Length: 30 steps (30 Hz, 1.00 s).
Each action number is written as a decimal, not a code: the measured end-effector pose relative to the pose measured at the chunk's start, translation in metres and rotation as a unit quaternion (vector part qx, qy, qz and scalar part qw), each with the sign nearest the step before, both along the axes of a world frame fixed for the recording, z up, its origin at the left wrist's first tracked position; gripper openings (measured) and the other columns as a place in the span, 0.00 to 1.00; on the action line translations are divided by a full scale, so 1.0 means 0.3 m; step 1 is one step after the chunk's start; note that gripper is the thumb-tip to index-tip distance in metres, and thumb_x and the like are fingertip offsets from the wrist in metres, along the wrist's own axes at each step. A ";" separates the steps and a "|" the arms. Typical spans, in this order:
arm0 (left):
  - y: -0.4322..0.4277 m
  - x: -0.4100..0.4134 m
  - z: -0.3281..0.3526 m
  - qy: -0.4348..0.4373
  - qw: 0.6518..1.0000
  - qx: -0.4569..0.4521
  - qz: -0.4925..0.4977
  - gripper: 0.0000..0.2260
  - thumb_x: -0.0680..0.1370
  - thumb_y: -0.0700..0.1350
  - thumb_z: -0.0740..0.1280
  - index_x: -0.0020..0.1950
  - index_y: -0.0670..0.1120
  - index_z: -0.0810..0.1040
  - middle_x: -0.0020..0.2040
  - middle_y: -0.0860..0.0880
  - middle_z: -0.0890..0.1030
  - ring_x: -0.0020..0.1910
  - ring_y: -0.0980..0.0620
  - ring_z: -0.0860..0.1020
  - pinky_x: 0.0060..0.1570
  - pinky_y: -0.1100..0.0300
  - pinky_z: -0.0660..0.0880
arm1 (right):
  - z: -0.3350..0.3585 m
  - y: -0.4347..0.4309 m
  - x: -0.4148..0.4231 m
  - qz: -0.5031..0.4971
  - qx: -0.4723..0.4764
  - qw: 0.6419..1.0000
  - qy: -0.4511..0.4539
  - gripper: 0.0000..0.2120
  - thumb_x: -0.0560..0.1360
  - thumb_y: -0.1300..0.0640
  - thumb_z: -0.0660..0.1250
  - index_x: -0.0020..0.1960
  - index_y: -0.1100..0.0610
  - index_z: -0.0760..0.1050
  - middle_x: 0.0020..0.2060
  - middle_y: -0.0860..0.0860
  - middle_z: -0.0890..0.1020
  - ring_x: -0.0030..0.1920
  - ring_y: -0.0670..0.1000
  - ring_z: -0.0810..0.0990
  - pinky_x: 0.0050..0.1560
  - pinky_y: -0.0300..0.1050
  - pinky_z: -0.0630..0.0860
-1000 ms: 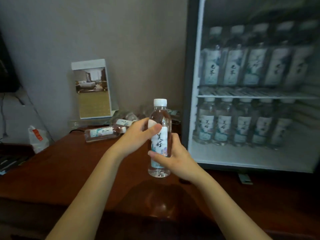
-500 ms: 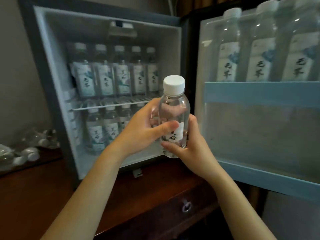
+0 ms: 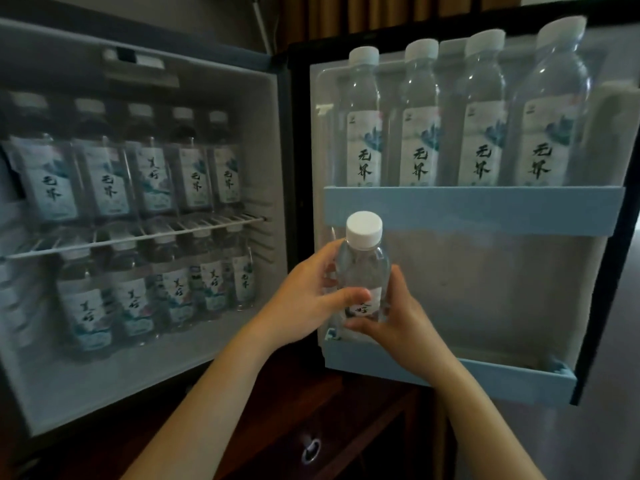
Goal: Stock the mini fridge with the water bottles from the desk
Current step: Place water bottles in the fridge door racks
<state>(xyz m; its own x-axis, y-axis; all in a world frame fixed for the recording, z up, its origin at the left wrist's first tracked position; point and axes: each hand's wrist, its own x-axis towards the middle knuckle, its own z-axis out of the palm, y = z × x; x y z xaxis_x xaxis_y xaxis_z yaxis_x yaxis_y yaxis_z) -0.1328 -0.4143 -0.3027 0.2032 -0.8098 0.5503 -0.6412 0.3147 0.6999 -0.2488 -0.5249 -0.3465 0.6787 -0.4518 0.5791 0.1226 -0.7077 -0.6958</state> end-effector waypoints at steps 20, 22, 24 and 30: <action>-0.049 0.023 -0.081 -0.101 0.985 -0.058 0.126 0.34 0.67 0.61 0.65 0.71 0.50 0.67 0.48 0.60 0.72 0.47 0.63 0.73 0.45 0.65 0.75 | -0.033 -0.024 0.016 -0.045 -0.044 0.994 0.095 0.30 0.67 0.45 0.73 0.58 0.50 0.57 0.52 0.50 0.79 0.49 0.51 0.80 0.48 0.52 0.78; -0.049 0.025 -0.090 -0.114 0.981 -0.059 0.144 0.34 0.68 0.61 0.65 0.72 0.49 0.67 0.47 0.61 0.71 0.47 0.62 0.72 0.46 0.62 0.75 | -0.036 -0.029 0.016 -0.047 -0.053 0.992 0.101 0.32 0.67 0.45 0.72 0.61 0.52 0.57 0.52 0.51 0.79 0.49 0.52 0.81 0.49 0.53 0.78; -0.052 0.024 -0.096 -0.121 0.977 -0.068 0.164 0.31 0.70 0.58 0.67 0.72 0.49 0.67 0.48 0.60 0.71 0.47 0.60 0.73 0.46 0.64 0.73 | -0.037 -0.035 0.017 -0.043 -0.048 0.992 0.109 0.32 0.68 0.46 0.72 0.62 0.52 0.57 0.52 0.50 0.80 0.49 0.51 0.81 0.49 0.53 0.79; -0.062 0.012 -0.098 -0.119 0.970 -0.080 0.195 0.29 0.73 0.51 0.69 0.72 0.48 0.66 0.50 0.58 0.71 0.45 0.63 0.72 0.47 0.70 0.69 | -0.032 -0.043 0.021 -0.034 -0.031 0.992 0.118 0.31 0.70 0.47 0.72 0.64 0.52 0.58 0.49 0.46 0.80 0.49 0.48 0.81 0.51 0.49 0.78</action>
